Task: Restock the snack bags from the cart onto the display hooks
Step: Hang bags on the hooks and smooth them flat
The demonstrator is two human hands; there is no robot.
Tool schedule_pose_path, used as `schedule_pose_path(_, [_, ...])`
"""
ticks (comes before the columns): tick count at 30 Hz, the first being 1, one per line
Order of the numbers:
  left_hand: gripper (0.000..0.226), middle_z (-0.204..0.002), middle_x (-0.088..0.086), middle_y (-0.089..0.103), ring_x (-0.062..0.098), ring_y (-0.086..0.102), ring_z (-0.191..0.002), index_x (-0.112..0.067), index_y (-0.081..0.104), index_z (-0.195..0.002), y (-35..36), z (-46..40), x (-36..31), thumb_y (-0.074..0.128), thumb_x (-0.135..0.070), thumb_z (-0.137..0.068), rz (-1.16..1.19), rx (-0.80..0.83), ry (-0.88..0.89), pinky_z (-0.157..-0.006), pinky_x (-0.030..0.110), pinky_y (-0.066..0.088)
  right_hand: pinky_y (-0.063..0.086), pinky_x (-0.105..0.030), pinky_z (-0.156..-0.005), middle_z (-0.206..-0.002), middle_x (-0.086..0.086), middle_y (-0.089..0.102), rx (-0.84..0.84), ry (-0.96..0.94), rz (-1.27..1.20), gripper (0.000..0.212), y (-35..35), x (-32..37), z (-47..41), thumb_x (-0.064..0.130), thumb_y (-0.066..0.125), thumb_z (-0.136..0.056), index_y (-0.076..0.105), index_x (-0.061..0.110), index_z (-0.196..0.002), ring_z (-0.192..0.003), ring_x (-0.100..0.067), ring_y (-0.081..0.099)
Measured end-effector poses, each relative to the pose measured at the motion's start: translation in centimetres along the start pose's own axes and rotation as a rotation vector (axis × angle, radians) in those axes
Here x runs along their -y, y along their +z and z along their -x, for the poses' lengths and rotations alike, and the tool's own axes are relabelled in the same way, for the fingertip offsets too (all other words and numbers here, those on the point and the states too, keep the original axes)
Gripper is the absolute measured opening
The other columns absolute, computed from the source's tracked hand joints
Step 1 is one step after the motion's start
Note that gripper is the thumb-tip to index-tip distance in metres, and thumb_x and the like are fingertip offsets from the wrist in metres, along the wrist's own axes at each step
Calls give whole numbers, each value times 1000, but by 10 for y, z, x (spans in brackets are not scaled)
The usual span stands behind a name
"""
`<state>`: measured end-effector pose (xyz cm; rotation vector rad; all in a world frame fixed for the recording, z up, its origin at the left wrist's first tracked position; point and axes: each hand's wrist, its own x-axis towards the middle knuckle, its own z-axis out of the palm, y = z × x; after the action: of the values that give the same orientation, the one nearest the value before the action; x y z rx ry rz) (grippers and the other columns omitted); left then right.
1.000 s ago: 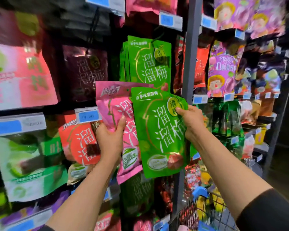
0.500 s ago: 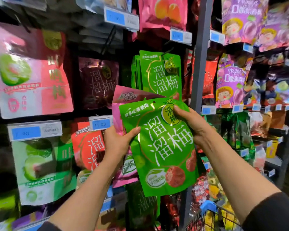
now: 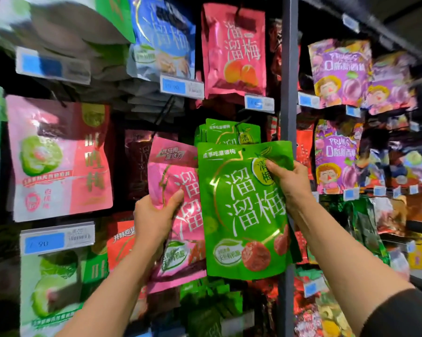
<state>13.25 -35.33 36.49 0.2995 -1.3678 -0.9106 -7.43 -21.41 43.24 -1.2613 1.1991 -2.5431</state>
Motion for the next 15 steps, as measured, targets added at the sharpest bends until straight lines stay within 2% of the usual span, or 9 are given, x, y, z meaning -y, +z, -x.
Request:
schedule_pose_path(2, [16,-64,-8,68,9,62,-66,-23,67,-68,-10,-15,-2,77,-21,-80,-48,-51,27,-66,34,52,57,-26,-62,-60,7,70,-93,-14,-25,17,-3,6,-25,-7,62,-86,65,9,-82,-55,-6,66])
schedule_pose_path(5, [8,-78,7,72,26,69,-78,-20,70,-78,-22,-33,-7,76,-24,-81,-25,-64,-6,-76,47,57,54,-23,-55,-53,12,66,-212,-53,-29,13,-2,6,-61,-8,61,-86,66,4,-85,-49,-2,61])
schedule_pose_path(7, [7,-80,8,73,25,70,-75,-15,71,-87,-23,-39,-13,74,-18,-83,60,-43,-52,-75,44,58,52,-24,-54,-50,15,63,-247,-66,-3,13,2,3,-81,-8,62,-85,67,4,-84,-46,0,58])
schedule_pose_path(10, [7,-64,-3,72,9,68,-58,-9,69,-90,-12,-41,-21,71,-11,-84,102,10,-78,-52,23,55,50,-20,-49,-46,16,61,-239,-48,-33,29,15,-1,-101,-11,61,-84,62,14,-71,-42,2,56])
schedule_pose_path(11, [6,-63,-4,72,7,68,-56,-9,69,-89,-6,-40,-22,71,-11,-83,100,29,-81,-49,21,53,49,-20,-47,-45,15,60,-242,-40,-47,30,20,-2,-107,-12,61,-83,61,15,-69,-41,2,55])
schedule_pose_path(15, [5,-72,1,74,14,71,-65,-15,71,-85,10,-43,-19,73,-15,-82,70,61,-83,-57,28,54,47,-22,-46,-49,8,60,-273,4,-135,33,33,-5,-127,-15,58,-81,59,13,-64,-43,-4,54])
